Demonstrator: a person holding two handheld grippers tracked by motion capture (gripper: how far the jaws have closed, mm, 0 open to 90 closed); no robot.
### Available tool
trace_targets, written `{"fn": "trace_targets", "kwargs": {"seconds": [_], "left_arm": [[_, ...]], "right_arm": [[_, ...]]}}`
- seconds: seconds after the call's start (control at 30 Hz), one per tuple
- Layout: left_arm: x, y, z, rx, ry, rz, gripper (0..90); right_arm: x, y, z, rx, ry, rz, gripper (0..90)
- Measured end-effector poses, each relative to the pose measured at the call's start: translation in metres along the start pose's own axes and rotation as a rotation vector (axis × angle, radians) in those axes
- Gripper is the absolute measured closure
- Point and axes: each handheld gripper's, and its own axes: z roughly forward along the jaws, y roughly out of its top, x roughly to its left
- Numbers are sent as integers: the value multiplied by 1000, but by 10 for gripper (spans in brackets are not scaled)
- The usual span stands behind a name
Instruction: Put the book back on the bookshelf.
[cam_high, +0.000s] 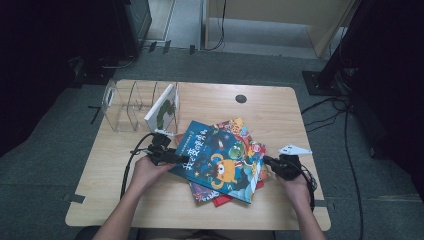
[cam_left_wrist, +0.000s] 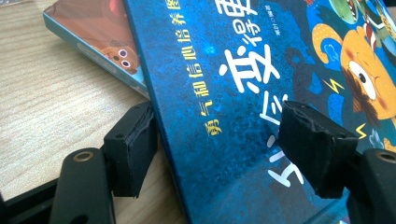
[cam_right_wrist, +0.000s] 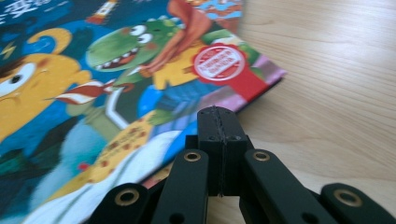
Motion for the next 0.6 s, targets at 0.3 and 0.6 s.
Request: {"fn": "trace_targets", "kwargs": {"seconds": [0.3,0.6], "left_arm": [[0,1,1,14,-5,-32,293],[-3,3,-2,39,-7,-69,319]], "right_arm": [[8,-4,-2,7,0,-13,900],[4,-3,1,-6,21,8,900]]}}
